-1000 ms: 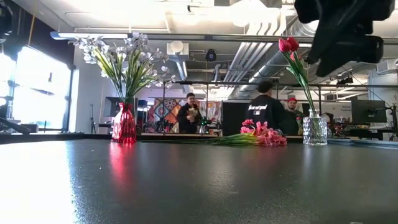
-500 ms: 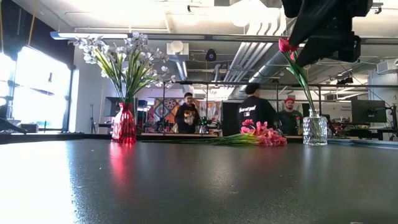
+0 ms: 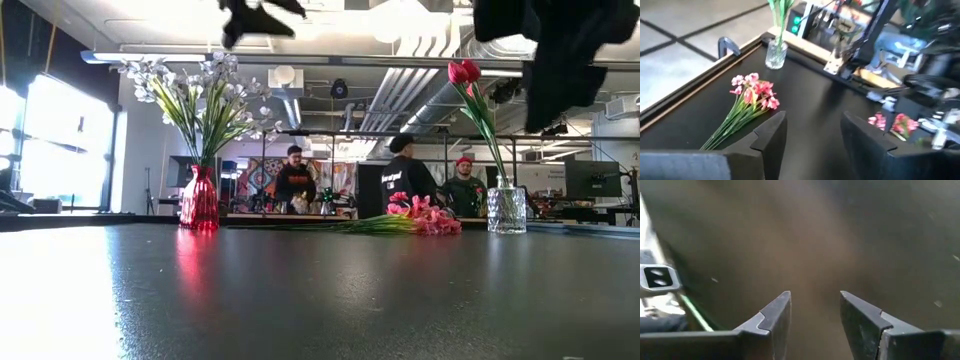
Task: Sort flowers into vase by color
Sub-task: Put the top pink flowers into the violet vase
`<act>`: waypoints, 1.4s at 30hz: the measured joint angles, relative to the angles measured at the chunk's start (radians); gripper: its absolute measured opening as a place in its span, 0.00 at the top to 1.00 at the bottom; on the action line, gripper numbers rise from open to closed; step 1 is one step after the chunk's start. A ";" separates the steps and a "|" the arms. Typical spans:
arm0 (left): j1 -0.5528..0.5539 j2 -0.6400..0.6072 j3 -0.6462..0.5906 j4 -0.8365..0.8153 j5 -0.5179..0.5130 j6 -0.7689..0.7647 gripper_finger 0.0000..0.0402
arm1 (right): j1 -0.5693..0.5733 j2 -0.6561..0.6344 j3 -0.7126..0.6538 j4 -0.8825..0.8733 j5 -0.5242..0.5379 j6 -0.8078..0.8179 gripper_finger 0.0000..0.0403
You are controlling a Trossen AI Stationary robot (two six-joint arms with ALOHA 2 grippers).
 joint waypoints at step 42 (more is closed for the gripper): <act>0.207 1.006 0.762 -0.457 -0.029 0.469 0.45 | 0.001 -0.001 0.000 -0.344 -0.018 0.217 0.62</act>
